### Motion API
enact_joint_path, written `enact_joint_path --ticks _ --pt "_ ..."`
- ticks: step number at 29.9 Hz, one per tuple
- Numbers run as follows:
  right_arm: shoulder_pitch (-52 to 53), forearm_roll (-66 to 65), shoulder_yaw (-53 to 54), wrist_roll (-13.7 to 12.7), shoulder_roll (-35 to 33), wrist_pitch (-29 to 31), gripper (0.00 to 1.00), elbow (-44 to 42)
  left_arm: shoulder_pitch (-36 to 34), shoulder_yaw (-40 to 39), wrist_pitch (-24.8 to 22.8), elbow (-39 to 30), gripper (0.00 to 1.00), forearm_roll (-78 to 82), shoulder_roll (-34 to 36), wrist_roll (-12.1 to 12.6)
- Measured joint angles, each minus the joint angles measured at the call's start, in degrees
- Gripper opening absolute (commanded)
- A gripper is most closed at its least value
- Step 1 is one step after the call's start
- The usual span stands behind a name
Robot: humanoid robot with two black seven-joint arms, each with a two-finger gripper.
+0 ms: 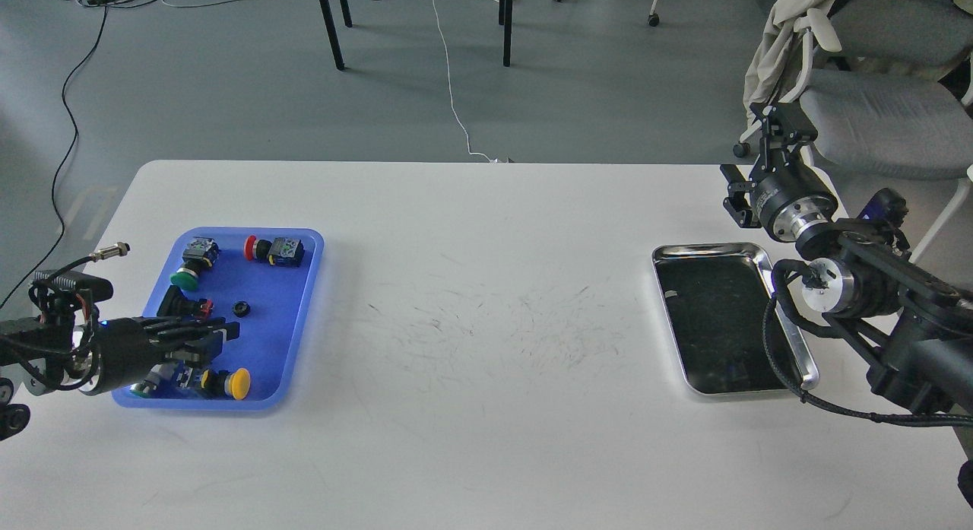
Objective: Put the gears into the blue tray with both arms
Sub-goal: 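Lower the gear into the blue tray and open the left gripper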
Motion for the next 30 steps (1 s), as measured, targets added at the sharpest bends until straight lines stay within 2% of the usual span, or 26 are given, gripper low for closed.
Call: enact_joint_path --ticks 16,19,24,27,30 --pt "-0.1 0.0 0.0 0.0 0.0 0.0 0.98 0.0 0.1 -0.1 0.2 0.2 0.23 -0.1 -0.8 0.0" --pt "-0.1 0.0 0.0 0.0 0.0 0.0 0.98 0.0 0.1 -0.1 0.3 0.2 0.32 -0.1 -0.8 0.0" --pt "-0.1 0.0 0.0 0.0 0.0 0.0 0.98 0.0 0.1 -0.2 0.4 0.2 0.40 -0.6 -0.8 0.0" --pt "-0.1 0.0 0.0 0.0 0.0 0.0 0.98 0.0 0.1 -0.4 0.4 0.3 0.41 -1.2 -0.7 0.0" --pt "-0.1 0.0 0.0 0.0 0.0 0.0 0.98 0.0 0.1 -0.5 0.4 0.4 0.46 -1.4 -0.6 0.0"
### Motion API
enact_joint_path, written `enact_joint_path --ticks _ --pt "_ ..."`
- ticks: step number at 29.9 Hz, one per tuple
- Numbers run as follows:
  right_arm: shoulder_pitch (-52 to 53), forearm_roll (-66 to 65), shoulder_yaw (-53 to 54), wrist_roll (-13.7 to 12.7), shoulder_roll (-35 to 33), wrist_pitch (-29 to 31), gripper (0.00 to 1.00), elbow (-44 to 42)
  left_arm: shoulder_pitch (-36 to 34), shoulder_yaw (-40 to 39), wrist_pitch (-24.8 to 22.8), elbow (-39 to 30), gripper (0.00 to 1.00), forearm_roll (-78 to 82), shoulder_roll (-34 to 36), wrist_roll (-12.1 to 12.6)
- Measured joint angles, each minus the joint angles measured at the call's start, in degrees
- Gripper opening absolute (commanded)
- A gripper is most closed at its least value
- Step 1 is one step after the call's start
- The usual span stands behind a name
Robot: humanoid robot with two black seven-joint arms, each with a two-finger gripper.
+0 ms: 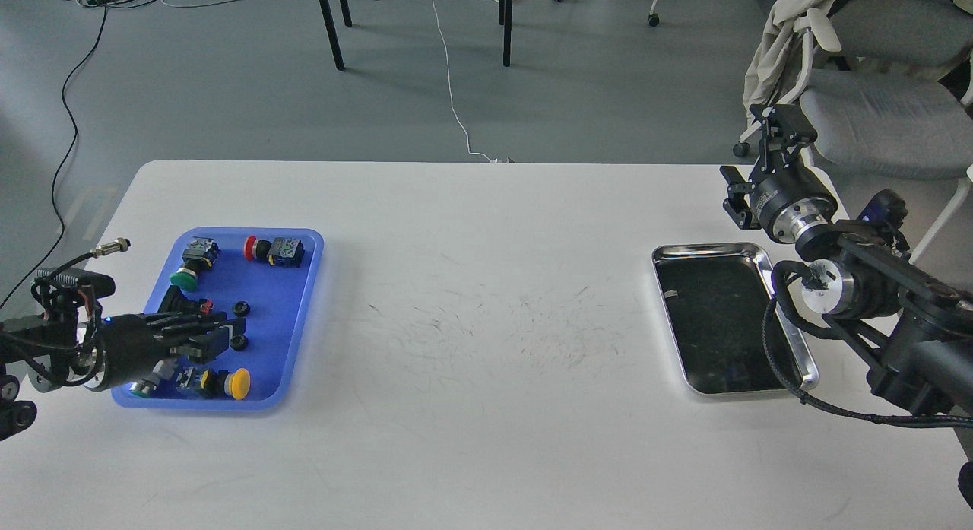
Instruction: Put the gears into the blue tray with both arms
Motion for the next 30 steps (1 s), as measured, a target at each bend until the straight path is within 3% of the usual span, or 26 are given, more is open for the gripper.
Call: enact_joint_path --ticks 3,4,14,16,26,30 --pt "0.0 0.0 0.0 0.0 0.0 0.0 0.98 0.0 0.0 -0.5 0.0 0.0 0.49 -1.0 0.4 0.0" --pt "0.0 0.0 0.0 0.0 0.0 0.0 0.98 0.0 0.0 -0.7 0.0 0.0 0.59 -1.4 0.5 0.0" --pt "-0.1 0.2 0.2 0.0 -0.4 0.0 0.98 0.7 -0.1 -8.1 -0.6 0.3 0.81 -12.9 4.1 0.0" --pt "-0.1 0.2 0.3 0.1 -0.6 0.0 0.98 0.8 -0.2 -9.5 -0.7 0.3 0.90 -14.6 4.8 0.0" --pt "-0.1 0.2 0.5 0.1 -0.6 -0.1 0.98 0.9 -1.2 -14.4 -0.9 0.9 0.95 -26.4 7.0 0.0" --pt "0.0 0.2 0.7 0.1 -0.7 -0.1 0.98 1.2 -1.7 -16.1 -4.5 3.6 0.95 -32.1 6.9 0.0"
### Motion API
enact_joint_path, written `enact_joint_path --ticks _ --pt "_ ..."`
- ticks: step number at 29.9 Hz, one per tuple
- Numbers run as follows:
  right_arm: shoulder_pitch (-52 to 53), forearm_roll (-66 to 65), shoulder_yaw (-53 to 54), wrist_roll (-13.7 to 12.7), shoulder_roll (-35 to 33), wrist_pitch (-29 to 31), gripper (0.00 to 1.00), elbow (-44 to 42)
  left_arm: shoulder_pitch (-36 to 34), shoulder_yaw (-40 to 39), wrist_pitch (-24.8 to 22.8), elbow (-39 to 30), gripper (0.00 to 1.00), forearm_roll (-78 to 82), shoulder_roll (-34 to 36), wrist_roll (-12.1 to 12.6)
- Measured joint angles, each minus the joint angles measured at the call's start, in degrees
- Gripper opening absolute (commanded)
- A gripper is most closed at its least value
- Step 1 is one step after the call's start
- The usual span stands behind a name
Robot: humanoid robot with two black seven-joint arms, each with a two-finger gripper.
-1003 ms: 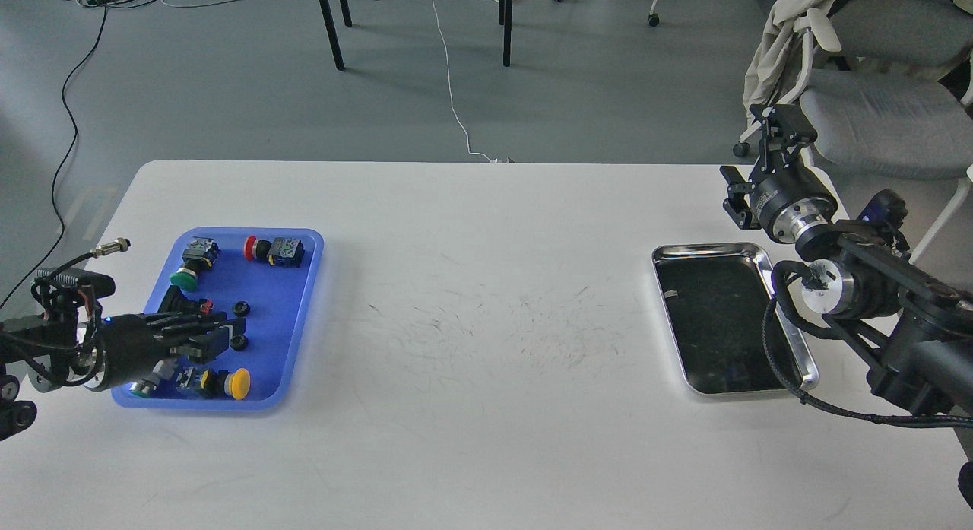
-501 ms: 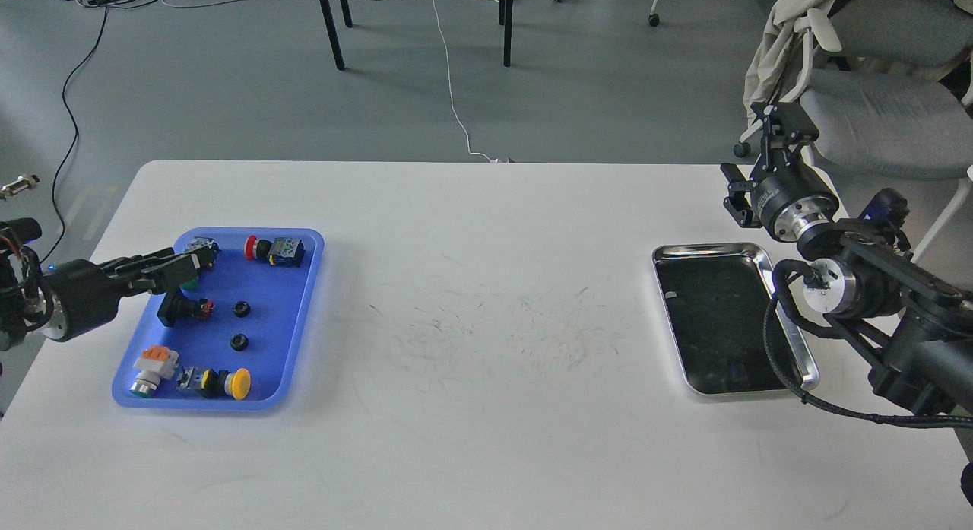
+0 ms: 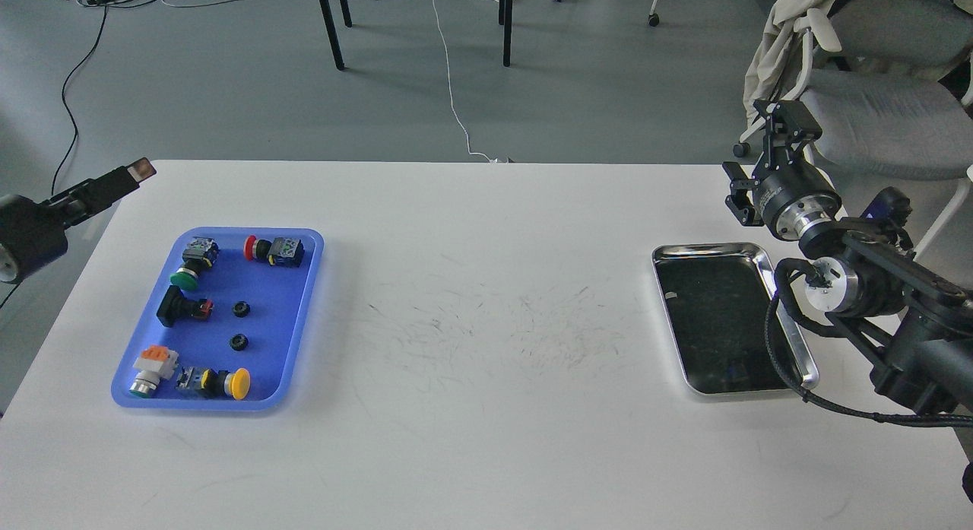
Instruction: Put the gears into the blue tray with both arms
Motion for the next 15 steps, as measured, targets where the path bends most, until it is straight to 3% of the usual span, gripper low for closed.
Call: enact_joint_path --ticks 6,15 --pt "0.1 0.0 0.0 -0.1 -1.7 -0.1 0.98 2.1 -0.2 -3.5 -11.2 7.0 0.95 -12.7 -1.1 0.0" --pt "0.3 1.0 0.9 -0.8 -3.5 -0.1 0.98 4.8 -2.4 -7.3 -24.1 19.2 0.98 -27.3 -9.8 0.0"
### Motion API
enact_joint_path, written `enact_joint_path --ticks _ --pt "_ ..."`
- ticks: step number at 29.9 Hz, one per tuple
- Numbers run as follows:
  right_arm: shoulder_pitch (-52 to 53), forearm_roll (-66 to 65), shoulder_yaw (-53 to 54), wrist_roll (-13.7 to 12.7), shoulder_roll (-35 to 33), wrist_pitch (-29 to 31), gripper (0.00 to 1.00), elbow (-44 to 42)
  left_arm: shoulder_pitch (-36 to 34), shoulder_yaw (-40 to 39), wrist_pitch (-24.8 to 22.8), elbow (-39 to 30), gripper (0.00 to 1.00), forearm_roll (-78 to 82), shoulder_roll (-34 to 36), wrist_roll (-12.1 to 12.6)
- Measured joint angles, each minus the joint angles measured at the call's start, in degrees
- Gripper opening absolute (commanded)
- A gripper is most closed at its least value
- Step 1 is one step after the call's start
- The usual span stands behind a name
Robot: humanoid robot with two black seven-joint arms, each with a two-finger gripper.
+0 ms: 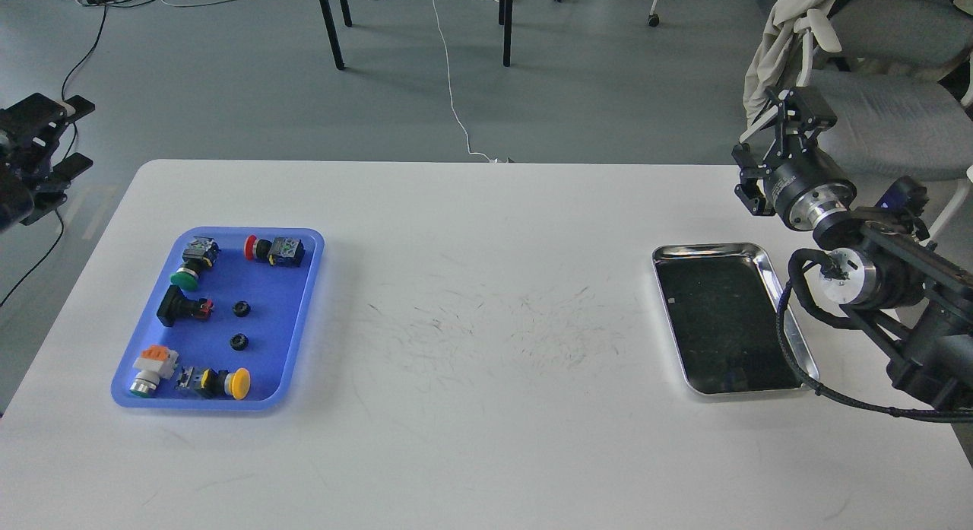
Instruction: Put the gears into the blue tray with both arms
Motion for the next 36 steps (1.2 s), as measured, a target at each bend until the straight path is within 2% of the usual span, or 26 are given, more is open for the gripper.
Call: enact_joint_path --ticks 3,9,14,17,24,30,36 --pt "-0.1 0.4 -0.1 0.0 -1.5 -0.1 0.98 1.9 -0.2 -1.5 -1.7 3.4 0.98 -6.7 -2.6 0.1" --pt "-0.2 0.8 1.3 -0.2 -2.1 0.0 0.98 3.2 -0.7 -3.5 -1.9 5.3 0.98 -14.9 -5.0 5.1" --pt "-0.4 4.3 3.0 -0.7 -0.9 0.0 0.98 3.4 -1.2 -4.8 -2.0 5.2 0.98 -18.2 -8.3 13.3" --pt "-0.5 5.3 4.8 -1.3 1.1 0.0 0.98 2.9 -1.3 -6.4 -1.9 5.3 0.98 -21.3 -9.7 16.2" --pt "-3.1 5.5 12.1 -1.9 6.1 0.2 0.98 1.3 -1.0 -11.0 -1.9 4.6 0.98 -30.5 -11.9 17.0" --pt "-3.7 5.4 16.4 -1.8 10.5 0.7 0.98 -1.0 -1.0 -11.4 -1.8 4.3 0.98 -32.6 -13.5 17.9" --pt "-3.6 4.9 18.0 -0.7 14.3 0.7 0.98 -3.3 -0.8 -10.6 0.8 4.3 0.98 -32.5 -15.4 18.3"
